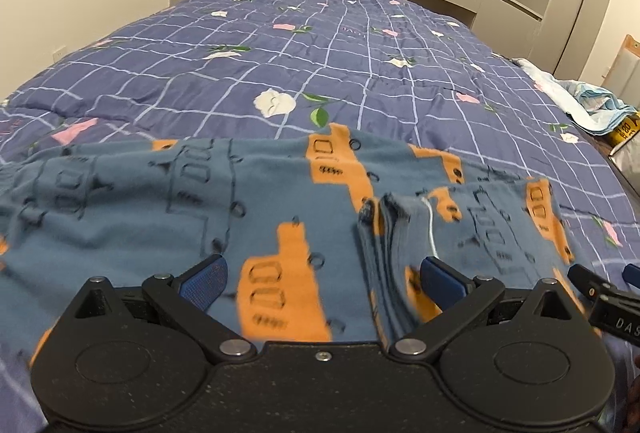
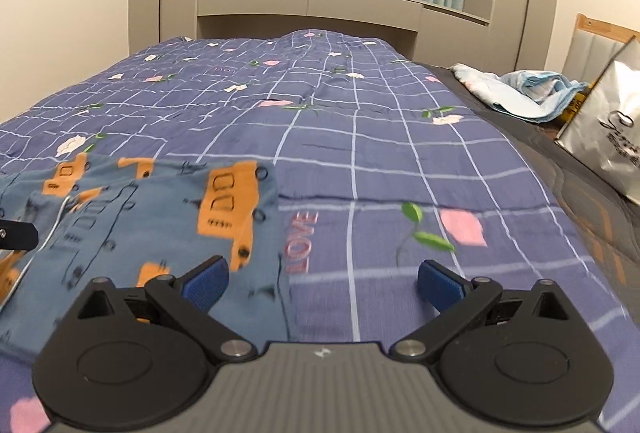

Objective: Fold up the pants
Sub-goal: 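Grasp the elastic waistband with the left tool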

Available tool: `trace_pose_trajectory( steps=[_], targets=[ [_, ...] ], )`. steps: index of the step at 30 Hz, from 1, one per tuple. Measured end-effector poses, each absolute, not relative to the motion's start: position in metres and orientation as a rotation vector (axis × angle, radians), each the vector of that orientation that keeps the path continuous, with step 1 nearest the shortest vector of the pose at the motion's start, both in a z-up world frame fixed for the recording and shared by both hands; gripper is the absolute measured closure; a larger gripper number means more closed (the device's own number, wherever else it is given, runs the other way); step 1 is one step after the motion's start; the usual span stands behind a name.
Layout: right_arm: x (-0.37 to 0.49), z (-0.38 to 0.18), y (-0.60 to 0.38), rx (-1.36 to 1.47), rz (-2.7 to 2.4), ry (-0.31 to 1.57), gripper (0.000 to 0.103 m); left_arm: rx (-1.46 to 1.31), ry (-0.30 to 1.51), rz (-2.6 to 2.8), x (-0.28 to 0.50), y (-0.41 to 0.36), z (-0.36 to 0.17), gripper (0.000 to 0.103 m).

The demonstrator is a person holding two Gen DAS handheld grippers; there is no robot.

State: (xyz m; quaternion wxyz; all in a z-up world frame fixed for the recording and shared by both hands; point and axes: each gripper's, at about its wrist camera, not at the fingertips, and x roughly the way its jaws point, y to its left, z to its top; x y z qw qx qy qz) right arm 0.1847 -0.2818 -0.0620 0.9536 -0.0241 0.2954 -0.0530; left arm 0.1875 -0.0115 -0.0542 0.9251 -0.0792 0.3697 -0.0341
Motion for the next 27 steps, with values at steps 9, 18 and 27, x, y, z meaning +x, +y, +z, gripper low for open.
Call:
trace_pose_trajectory(
  steps=[9,18,27],
  targets=[
    [0.144,-0.058,-0.258,-0.061,-0.123,0.527,0.000,-0.166,0.690,-0.065,0.129,0.015,-0.046,0.001],
    [0.138,-0.049,-0.204,-0.141,0.059,0.470,0.000,-0.298,0.653,0.124,0.095,0.091,-0.044,0.001],
    [0.162,-0.052,-0.149,-0.266,0.180,0.501,0.000,-0.457,0.621,0.204,0.113,0.148,-0.054,0.001]
  ],
)
